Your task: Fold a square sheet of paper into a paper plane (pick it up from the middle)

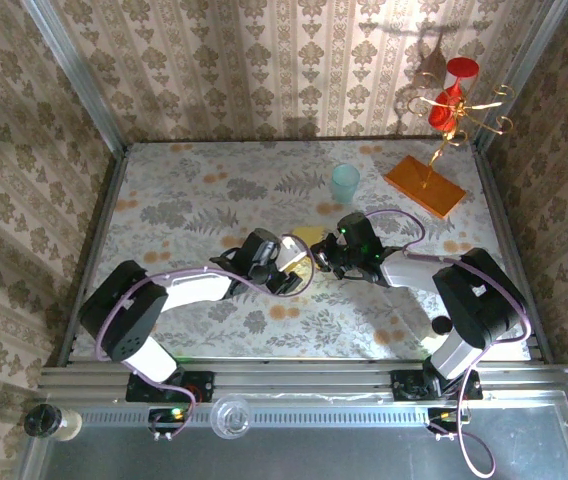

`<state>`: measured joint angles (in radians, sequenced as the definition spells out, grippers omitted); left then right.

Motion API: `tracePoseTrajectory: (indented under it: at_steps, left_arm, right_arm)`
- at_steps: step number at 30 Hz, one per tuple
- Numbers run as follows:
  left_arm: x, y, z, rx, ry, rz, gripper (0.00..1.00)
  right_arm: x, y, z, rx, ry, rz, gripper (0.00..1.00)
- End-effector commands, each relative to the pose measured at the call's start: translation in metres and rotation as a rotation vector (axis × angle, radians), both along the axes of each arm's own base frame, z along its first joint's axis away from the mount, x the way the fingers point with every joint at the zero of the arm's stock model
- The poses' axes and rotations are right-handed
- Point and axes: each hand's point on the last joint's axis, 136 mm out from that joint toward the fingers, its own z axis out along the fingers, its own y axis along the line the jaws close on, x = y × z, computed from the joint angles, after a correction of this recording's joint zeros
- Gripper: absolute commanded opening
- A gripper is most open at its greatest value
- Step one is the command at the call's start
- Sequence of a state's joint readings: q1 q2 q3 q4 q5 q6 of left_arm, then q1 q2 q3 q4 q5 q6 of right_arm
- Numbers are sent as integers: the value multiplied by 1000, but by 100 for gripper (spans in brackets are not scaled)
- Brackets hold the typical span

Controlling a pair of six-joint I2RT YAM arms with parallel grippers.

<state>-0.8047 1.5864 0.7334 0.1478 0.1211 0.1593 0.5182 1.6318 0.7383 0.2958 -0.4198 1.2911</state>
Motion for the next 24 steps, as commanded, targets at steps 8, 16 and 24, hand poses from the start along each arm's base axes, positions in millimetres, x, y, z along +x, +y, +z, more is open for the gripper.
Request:
tracePoseTrajectory:
  at_steps: [8,16,24]
  left_arm:
    - [8,-19,-1,-24,-46,-57,47]
    - [15,-17,-5,-15,-73,-27,40]
    - [16,-15,-9,1,-77,-27,32]
  right_arm:
    - [3,6,9,21,2,5,1]
    - [1,6,8,27,10,4,1]
    - [2,5,6,27,15,-2,1]
